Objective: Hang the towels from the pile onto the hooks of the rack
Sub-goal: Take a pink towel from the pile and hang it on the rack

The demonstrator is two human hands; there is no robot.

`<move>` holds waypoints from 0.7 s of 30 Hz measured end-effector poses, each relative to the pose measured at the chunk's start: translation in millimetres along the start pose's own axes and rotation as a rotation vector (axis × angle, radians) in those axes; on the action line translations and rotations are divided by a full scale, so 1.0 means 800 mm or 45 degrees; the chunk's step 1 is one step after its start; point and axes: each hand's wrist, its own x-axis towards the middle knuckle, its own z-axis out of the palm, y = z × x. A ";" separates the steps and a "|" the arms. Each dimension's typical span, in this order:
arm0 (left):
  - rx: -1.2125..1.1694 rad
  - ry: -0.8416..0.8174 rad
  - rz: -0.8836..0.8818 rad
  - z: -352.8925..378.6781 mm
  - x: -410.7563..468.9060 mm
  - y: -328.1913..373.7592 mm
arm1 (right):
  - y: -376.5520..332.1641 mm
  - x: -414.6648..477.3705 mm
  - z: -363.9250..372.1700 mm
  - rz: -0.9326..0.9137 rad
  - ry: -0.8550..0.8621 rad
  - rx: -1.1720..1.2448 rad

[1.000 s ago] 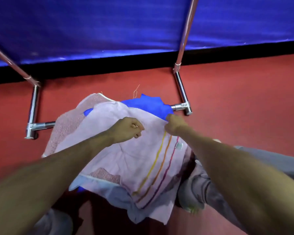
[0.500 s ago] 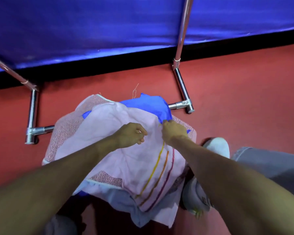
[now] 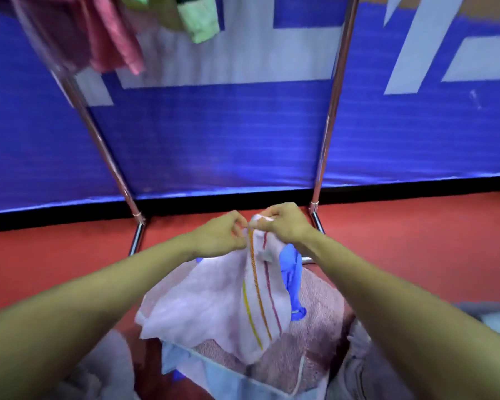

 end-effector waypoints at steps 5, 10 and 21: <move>-0.249 0.161 0.072 -0.041 -0.043 0.025 | -0.107 -0.026 -0.022 -0.030 -0.063 0.698; -0.403 0.345 0.161 -0.056 -0.072 0.052 | -0.158 -0.043 -0.036 -0.036 -0.198 0.883; -0.014 0.613 0.344 -0.090 -0.085 0.059 | -0.180 -0.047 -0.053 -0.103 -0.167 0.419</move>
